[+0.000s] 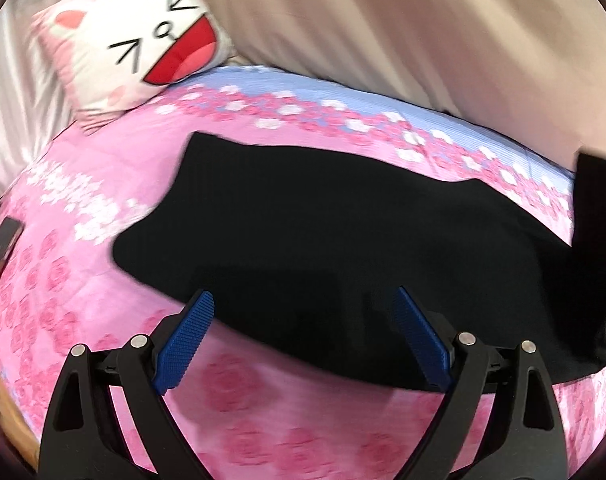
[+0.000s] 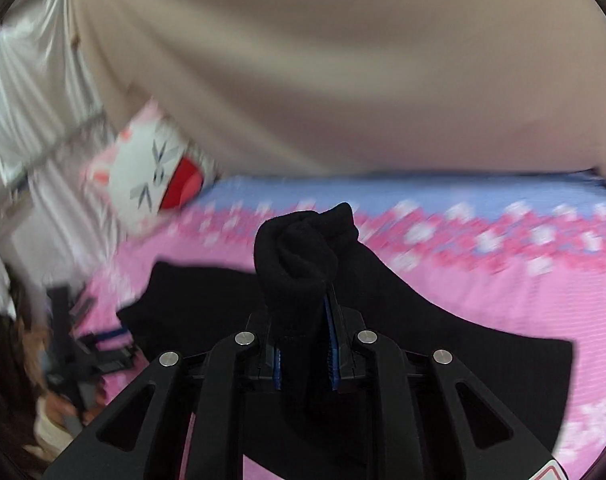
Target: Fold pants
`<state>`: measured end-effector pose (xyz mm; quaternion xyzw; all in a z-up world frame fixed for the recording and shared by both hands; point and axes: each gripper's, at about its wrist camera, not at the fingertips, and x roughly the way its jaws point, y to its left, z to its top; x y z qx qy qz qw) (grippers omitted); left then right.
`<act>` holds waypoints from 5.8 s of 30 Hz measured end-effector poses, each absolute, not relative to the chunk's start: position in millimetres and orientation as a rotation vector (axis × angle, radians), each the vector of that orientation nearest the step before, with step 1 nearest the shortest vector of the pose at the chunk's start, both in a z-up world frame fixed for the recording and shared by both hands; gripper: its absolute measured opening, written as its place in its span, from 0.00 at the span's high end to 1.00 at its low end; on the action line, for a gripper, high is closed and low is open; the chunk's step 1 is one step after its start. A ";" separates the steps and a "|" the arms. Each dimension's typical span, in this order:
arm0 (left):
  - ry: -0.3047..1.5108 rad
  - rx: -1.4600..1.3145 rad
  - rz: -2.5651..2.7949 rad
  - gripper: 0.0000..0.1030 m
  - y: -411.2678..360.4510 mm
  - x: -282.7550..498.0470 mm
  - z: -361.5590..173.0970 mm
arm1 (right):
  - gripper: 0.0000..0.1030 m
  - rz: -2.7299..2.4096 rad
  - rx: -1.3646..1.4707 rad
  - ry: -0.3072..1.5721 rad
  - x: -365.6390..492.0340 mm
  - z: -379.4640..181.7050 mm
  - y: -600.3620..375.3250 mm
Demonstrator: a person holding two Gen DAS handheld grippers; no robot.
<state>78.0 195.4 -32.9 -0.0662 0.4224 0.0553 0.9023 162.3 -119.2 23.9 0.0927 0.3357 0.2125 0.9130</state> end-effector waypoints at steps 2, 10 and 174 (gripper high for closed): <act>0.877 -0.149 0.131 0.14 208.4 73.8 -36.2 | 0.85 0.451 0.144 0.745 171.2 1.0 -91.7; 0.886 -0.176 0.120 0.14 223.7 71.2 -44.1 | 0.84 0.429 0.102 0.851 173.1 -43.8 -60.8; 0.623 -0.186 -0.310 0.78 57.4 67.3 85.6 | 0.35 0.148 0.356 0.628 38.7 -19.9 -231.9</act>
